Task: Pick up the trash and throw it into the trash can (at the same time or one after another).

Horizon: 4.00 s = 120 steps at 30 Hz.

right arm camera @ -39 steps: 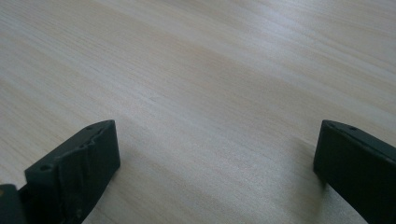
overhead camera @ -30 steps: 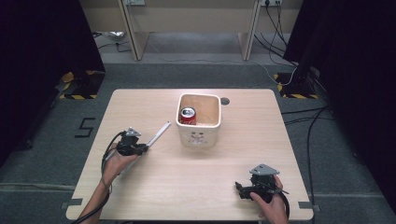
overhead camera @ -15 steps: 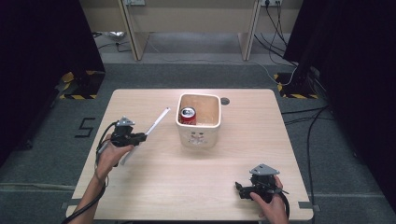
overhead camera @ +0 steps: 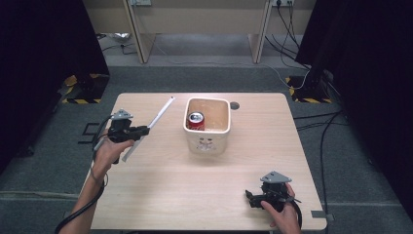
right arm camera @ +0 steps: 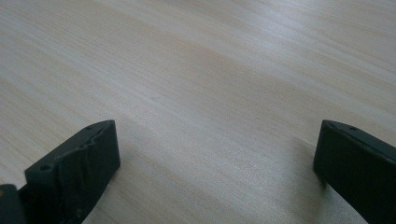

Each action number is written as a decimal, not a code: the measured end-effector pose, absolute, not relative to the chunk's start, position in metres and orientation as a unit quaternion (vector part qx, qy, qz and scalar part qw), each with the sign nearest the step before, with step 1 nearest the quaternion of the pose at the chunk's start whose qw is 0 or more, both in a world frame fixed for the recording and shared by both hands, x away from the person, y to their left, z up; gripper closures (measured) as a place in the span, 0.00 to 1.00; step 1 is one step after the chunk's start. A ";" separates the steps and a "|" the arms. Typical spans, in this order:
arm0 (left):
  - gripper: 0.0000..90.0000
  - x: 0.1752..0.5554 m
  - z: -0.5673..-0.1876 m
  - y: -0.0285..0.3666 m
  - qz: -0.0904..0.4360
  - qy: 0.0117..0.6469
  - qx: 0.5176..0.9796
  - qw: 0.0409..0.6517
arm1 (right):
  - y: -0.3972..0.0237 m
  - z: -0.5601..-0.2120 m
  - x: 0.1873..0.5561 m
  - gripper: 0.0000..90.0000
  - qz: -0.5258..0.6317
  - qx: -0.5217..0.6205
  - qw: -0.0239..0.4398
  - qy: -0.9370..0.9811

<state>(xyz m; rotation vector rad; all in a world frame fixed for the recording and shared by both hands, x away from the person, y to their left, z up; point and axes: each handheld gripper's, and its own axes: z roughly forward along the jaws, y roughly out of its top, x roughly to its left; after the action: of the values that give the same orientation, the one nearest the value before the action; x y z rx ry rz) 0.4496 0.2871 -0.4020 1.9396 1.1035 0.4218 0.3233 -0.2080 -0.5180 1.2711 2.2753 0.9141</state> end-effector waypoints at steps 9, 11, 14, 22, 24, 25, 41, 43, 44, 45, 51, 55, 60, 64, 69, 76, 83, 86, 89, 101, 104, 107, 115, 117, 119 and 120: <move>0.88 0.450 -0.377 0.277 0.180 0.419 0.779 0.430 | -0.208 -0.518 0.324 0.01 0.326 0.451 0.190 0.809; 0.88 0.451 -0.372 0.274 0.182 0.416 0.779 0.433 | -0.208 -0.518 0.324 0.01 0.326 0.450 0.190 0.809; 0.88 0.452 -0.367 0.269 0.179 0.410 0.780 0.436 | -0.208 -0.518 0.324 0.01 0.327 0.451 0.190 0.809; 0.88 0.456 -0.349 0.248 0.160 0.385 0.787 0.454 | -0.208 -0.518 0.324 0.01 0.327 0.450 0.190 0.809; 0.88 0.458 -0.345 0.241 0.160 0.378 0.790 0.454 | -0.208 -0.518 0.324 0.01 0.327 0.450 0.190 0.809; 0.88 0.459 -0.343 0.238 0.161 0.375 0.792 0.453 | -0.208 -0.518 0.324 0.01 0.327 0.450 0.190 0.809; 0.88 0.474 -0.316 0.173 0.152 0.324 0.809 0.466 | -0.208 -0.518 0.324 0.01 0.326 0.450 0.191 0.809; 0.88 0.477 -0.313 0.166 0.150 0.321 0.809 0.469 | -0.208 -0.518 0.324 0.01 0.326 0.450 0.191 0.809; 0.88 0.478 -0.312 0.162 0.149 0.320 0.810 0.469 | -0.208 -0.518 0.324 0.01 0.326 0.450 0.191 0.809; 0.88 0.479 -0.311 0.159 0.149 0.318 0.811 0.469 | -0.208 -0.518 0.324 0.01 0.326 0.450 0.191 0.809; 0.88 0.487 -0.306 0.138 0.144 0.309 0.813 0.472 | -0.208 -0.518 0.324 0.01 0.326 0.451 0.190 0.809; 0.88 0.491 -0.305 0.128 0.142 0.306 0.814 0.473 | -0.208 -0.518 0.323 0.01 0.325 0.450 0.190 0.810; 0.88 0.496 -0.305 0.117 0.141 0.305 0.815 0.472 | -0.208 -0.518 0.323 0.01 0.325 0.449 0.189 0.810; 0.88 0.500 -0.303 0.107 0.140 0.303 0.814 0.475 | -0.208 -0.518 0.323 0.01 0.325 0.449 0.189 0.810; 0.88 0.505 -0.301 0.093 0.138 0.298 0.813 0.480 | -0.208 -0.518 0.323 0.01 0.326 0.449 0.190 0.810; 0.88 0.513 -0.307 0.073 0.130 0.296 0.812 0.485 | -0.208 -0.518 0.323 0.01 0.325 0.449 0.189 0.811; 0.88 0.522 -0.313 0.062 0.123 0.302 0.808 0.491 | -0.208 -0.518 0.323 0.01 0.326 0.449 0.189 0.810; 0.88 0.524 -0.315 0.057 0.122 0.302 0.810 0.489 | -0.208 -0.518 0.323 0.01 0.326 0.449 0.189 0.810; 0.88 0.528 -0.318 0.053 0.120 0.305 0.808 0.489 | -0.208 -0.518 0.323 0.01 0.326 0.448 0.189 0.811; 0.87 0.538 -0.332 0.046 0.115 0.316 0.808 0.484 | -0.208 -0.518 0.323 0.01 0.326 0.448 0.189 0.811; 0.87 0.539 -0.334 0.043 0.114 0.317 0.808 0.483 | -0.208 -0.518 0.323 0.01 0.326 0.448 0.189 0.811; 0.87 0.540 -0.337 0.041 0.115 0.318 0.808 0.483 | -0.208 -0.518 0.323 0.01 0.326 0.448 0.189 0.811; 0.87 0.542 -0.344 0.037 0.117 0.322 0.807 0.480 | -0.208 -0.518 0.323 0.01 0.326 0.448 0.188 0.811; 0.87 0.543 -0.346 0.036 0.117 0.323 0.808 0.478 | -0.208 -0.518 0.323 0.01 0.326 0.448 0.188 0.811; 0.87 0.543 -0.349 0.035 0.118 0.322 0.811 0.474 | -0.208 -0.518 0.323 0.01 0.326 0.448 0.187 0.811; 0.87 0.543 -0.349 0.034 0.117 0.322 0.811 0.474 | -0.208 -0.518 0.323 0.01 0.326 0.448 0.187 0.811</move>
<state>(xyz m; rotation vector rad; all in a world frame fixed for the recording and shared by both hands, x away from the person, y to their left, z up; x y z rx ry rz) 0.5432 0.0340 -0.3494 1.9844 0.7882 0.2857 0.3229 -0.2076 -0.5179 1.2619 2.2838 0.9167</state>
